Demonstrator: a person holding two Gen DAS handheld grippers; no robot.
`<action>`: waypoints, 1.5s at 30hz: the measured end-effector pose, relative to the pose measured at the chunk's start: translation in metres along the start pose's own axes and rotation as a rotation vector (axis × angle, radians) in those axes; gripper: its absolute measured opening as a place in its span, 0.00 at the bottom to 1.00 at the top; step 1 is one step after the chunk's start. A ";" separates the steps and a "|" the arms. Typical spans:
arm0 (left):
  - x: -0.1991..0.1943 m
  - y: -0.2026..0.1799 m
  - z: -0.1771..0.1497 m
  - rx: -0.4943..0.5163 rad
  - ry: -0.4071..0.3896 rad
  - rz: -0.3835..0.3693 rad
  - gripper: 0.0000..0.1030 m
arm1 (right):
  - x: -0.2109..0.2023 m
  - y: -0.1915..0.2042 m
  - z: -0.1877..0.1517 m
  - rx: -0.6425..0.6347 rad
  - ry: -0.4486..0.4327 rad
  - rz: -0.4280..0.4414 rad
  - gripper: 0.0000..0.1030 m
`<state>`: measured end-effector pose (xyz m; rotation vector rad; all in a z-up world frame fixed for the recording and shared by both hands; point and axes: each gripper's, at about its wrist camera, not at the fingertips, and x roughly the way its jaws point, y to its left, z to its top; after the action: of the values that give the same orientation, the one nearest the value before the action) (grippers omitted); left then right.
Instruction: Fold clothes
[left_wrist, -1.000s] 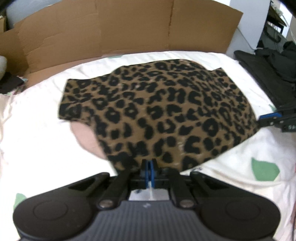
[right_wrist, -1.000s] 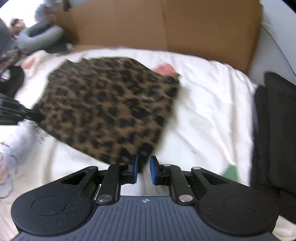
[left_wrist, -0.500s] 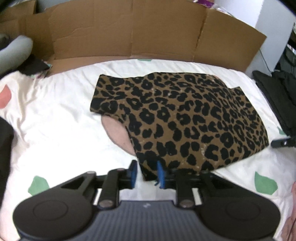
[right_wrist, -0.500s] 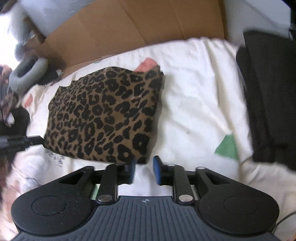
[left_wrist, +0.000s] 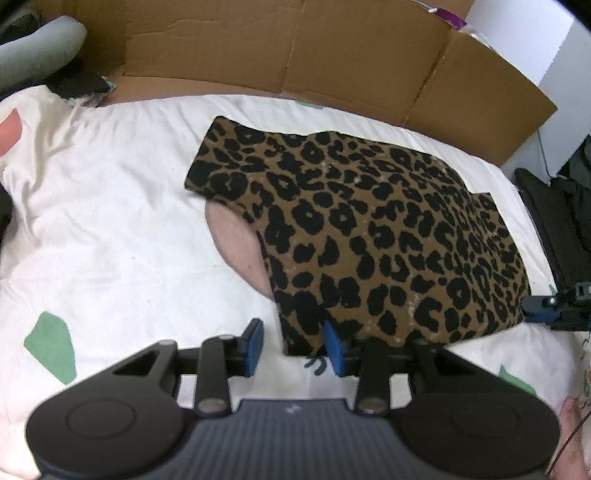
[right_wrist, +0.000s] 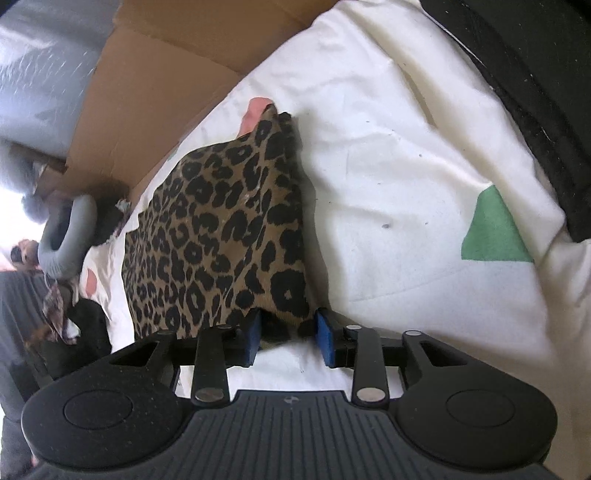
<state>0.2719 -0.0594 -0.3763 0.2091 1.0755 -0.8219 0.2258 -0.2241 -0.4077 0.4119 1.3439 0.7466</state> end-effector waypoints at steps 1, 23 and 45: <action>0.000 0.001 0.000 -0.007 -0.001 -0.005 0.37 | -0.002 0.001 0.001 0.001 -0.001 0.007 0.16; 0.013 0.014 -0.007 -0.175 -0.019 -0.123 0.21 | 0.018 -0.020 -0.003 0.239 0.013 0.141 0.20; -0.031 0.021 0.002 -0.220 0.086 -0.103 0.03 | -0.009 0.003 -0.016 0.128 0.108 0.166 0.08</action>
<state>0.2807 -0.0302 -0.3541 0.0032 1.2566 -0.7855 0.2091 -0.2299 -0.4025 0.5971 1.4767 0.8318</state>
